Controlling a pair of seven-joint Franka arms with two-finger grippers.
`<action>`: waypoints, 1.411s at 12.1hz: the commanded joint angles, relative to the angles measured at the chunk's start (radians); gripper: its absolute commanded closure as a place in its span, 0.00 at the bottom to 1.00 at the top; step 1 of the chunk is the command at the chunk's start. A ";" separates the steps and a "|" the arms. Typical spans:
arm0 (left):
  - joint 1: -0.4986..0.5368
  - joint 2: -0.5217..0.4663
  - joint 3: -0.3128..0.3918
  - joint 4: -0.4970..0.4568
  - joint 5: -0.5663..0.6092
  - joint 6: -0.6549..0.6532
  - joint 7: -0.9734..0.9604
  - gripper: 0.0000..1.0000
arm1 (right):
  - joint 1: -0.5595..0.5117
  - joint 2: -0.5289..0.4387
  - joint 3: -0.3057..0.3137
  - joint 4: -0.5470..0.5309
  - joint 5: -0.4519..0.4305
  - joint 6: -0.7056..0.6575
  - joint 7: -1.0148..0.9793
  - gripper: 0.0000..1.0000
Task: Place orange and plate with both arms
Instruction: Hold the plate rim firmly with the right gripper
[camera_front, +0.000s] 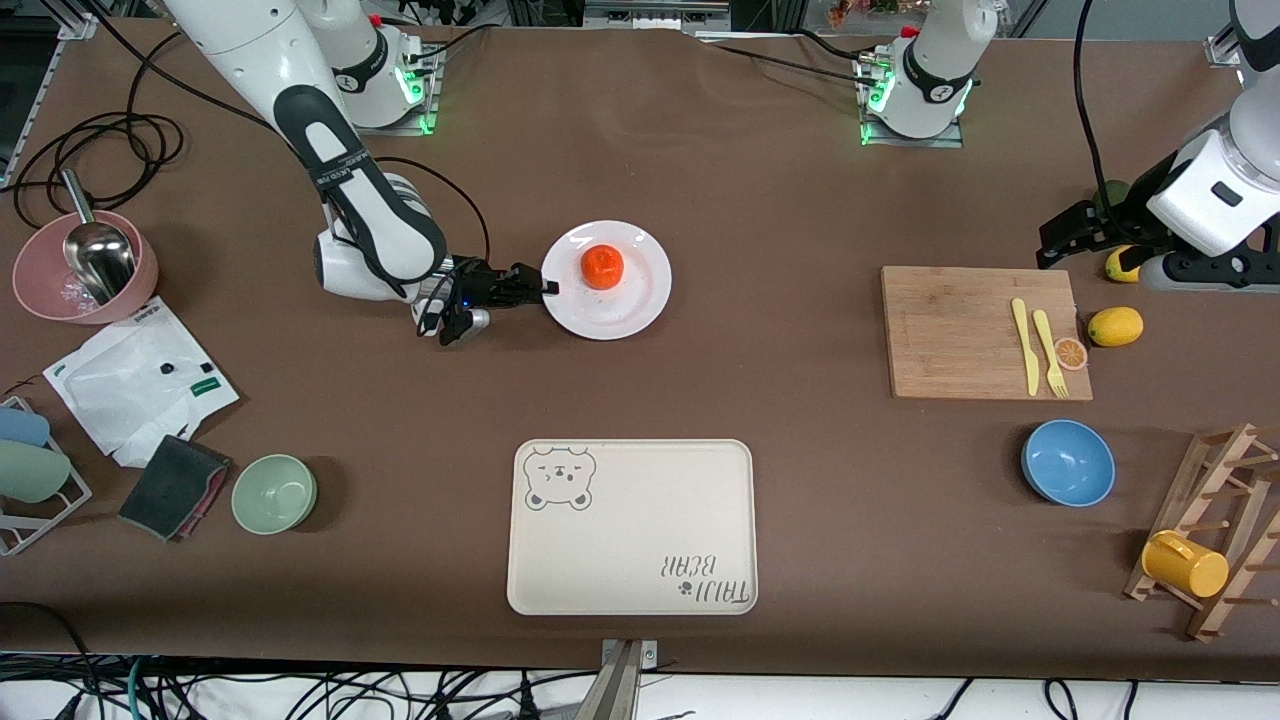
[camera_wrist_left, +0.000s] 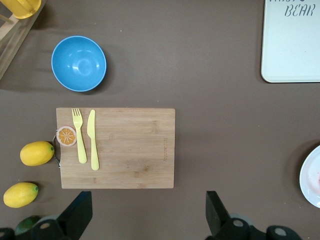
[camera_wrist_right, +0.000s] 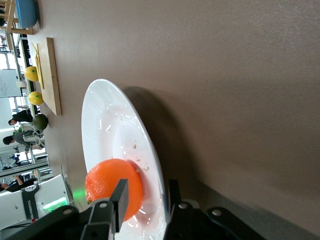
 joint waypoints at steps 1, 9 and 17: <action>0.003 0.018 -0.004 0.037 0.007 -0.027 -0.003 0.00 | 0.007 -0.001 0.007 -0.021 0.052 0.025 -0.055 0.60; 0.003 0.018 -0.004 0.037 0.007 -0.027 -0.002 0.00 | 0.023 0.008 0.007 -0.040 0.117 0.035 -0.124 0.77; 0.000 0.018 -0.004 0.037 0.006 -0.029 -0.003 0.00 | 0.021 0.014 0.007 -0.043 0.146 0.032 -0.133 1.00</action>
